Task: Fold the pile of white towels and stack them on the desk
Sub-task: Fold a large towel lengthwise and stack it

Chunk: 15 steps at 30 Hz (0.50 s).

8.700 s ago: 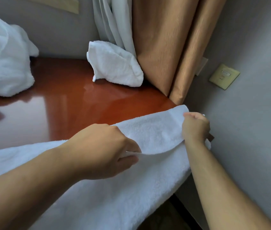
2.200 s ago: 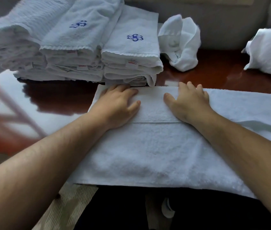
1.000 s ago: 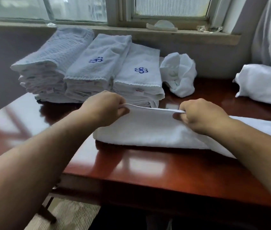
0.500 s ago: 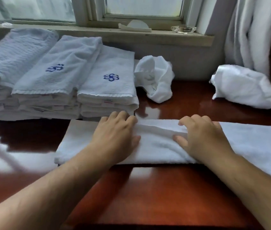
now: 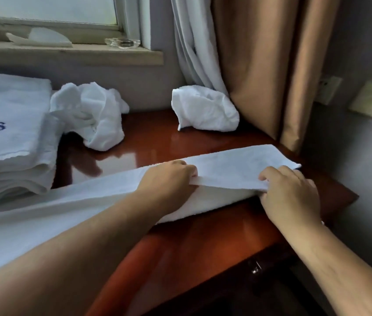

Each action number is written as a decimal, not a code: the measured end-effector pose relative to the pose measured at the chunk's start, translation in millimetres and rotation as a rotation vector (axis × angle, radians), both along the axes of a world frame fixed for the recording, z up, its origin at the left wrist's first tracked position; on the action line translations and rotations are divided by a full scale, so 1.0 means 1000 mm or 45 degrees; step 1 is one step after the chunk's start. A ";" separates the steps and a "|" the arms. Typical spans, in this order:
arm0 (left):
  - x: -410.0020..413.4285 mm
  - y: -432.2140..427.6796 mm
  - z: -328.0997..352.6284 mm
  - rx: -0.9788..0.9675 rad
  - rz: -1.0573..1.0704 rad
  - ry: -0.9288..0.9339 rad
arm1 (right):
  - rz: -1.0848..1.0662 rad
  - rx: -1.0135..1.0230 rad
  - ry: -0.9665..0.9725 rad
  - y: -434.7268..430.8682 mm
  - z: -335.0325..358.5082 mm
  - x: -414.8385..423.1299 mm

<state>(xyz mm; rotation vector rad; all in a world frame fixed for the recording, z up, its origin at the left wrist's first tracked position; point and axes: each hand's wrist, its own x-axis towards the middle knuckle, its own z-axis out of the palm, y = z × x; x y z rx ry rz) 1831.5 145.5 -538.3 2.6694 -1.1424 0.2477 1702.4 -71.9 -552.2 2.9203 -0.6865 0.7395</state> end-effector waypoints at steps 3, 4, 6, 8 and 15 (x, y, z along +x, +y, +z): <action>0.009 -0.012 -0.004 -0.055 0.074 0.018 | -0.063 -0.045 -0.046 -0.025 0.019 0.018; 0.013 -0.014 -0.004 -0.067 0.106 0.023 | -0.089 -0.072 -0.037 -0.033 0.025 0.026; 0.023 -0.016 -0.004 -0.073 0.158 0.022 | -0.136 -0.139 0.005 -0.046 0.034 0.042; 0.031 -0.017 -0.001 -0.069 0.180 0.009 | -0.159 -0.217 0.058 -0.057 0.039 0.057; 0.058 -0.023 0.002 -0.032 0.236 -0.066 | -0.082 -0.397 0.339 -0.081 0.048 0.112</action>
